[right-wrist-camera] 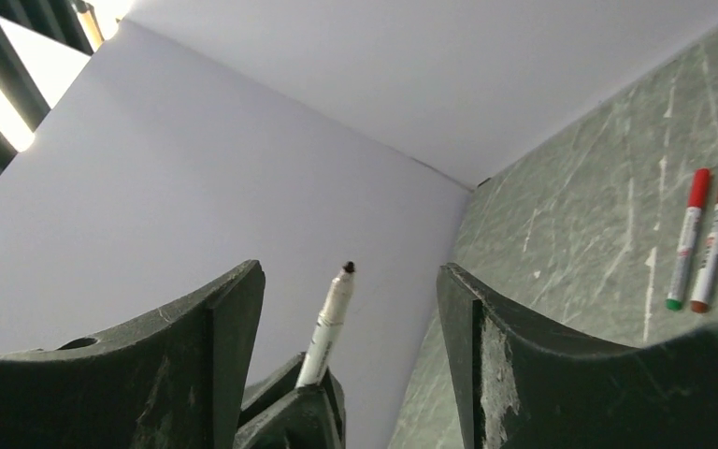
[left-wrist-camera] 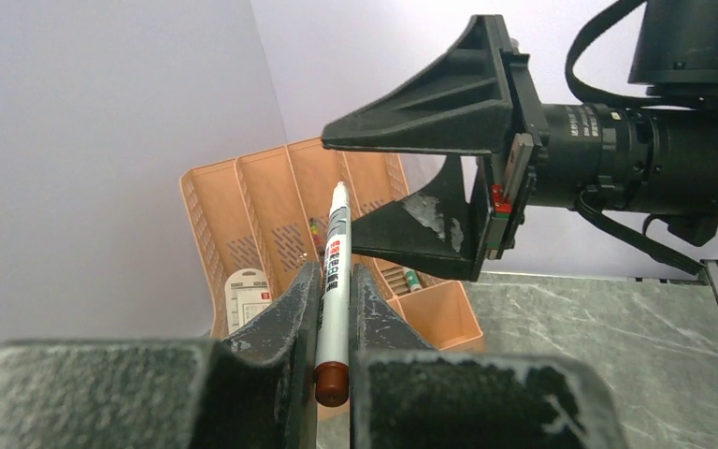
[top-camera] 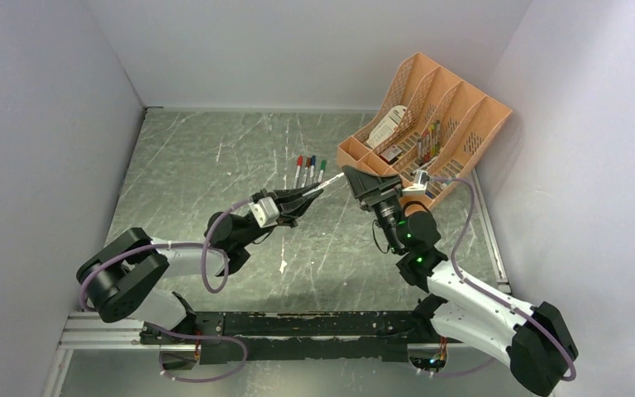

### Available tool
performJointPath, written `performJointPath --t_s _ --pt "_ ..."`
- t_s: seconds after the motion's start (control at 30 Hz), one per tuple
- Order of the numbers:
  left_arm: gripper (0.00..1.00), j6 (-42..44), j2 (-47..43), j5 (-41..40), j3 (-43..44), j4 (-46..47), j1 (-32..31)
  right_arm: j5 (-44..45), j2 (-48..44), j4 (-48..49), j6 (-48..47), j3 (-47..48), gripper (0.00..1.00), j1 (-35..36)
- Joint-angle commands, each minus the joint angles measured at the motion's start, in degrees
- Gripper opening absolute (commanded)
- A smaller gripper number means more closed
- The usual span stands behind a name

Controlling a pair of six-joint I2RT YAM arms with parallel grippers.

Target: Insert the pens into the pen caps

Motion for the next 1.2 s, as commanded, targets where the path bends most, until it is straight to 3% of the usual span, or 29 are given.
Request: performJointPath --t_s 0.0,0.1,0.33,0.4,0.43,0.47,0.53,0.57,0.63,0.73,0.83,0.97,1.17 --pt "0.07 1.49 0.84 -0.50 1.74 4.12 -0.95 -4.11 2.58 4.79 1.36 2.98 0.66 -0.35" --pt "0.07 1.33 1.13 -0.28 2.22 3.18 -1.07 -5.70 4.09 5.22 1.84 3.78 0.52 -0.35" --pt "0.07 0.02 0.82 -0.70 2.74 1.58 -1.12 -8.35 5.36 2.97 1.08 5.17 0.00 -0.58" --pt "0.08 -2.06 0.09 -0.25 3.80 -1.93 -1.13 -8.85 5.15 1.96 0.24 5.42 0.00 -0.78" --pt "0.14 -3.25 -0.70 -0.45 4.52 -4.71 -1.16 -8.96 4.94 1.73 -0.35 5.32 0.00 -0.83" --pt "0.24 -5.01 -1.61 -0.81 5.34 -7.93 -1.13 -9.11 4.53 1.34 -1.04 5.29 0.00 -0.98" --pt "0.54 -10.40 -3.55 -1.38 7.27 -15.12 -0.34 -9.88 3.14 0.28 -4.01 5.44 0.00 -1.53" --pt "0.65 -13.78 -4.42 -0.10 8.55 -18.87 0.64 -11.12 2.34 -0.48 -8.21 5.96 0.00 -1.95" --pt "0.75 -20.03 -5.35 5.53 11.19 -24.98 3.24 -14.45 0.72 -5.16 -17.78 8.49 0.00 -2.43" --pt "0.72 -27.74 -5.08 16.30 13.75 -27.52 7.03 -22.88 -0.53 -14.60 -31.59 14.41 0.00 -2.42" --pt "0.71 -27.65 -4.28 23.62 15.67 -30.84 7.70 -30.03 -1.96 -19.25 -38.59 17.61 0.00 -2.43" --pt "0.67 -26.88 -1.77 28.82 18.43 -36.21 7.76 -33.28 -2.67 -23.63 -43.42 20.61 0.00 -2.43" --pt "0.60 -31.69 -0.16 31.83 17.29 -28.54 7.76 -34.05 -1.89 -23.61 -45.30 21.30 0.00 -2.40"
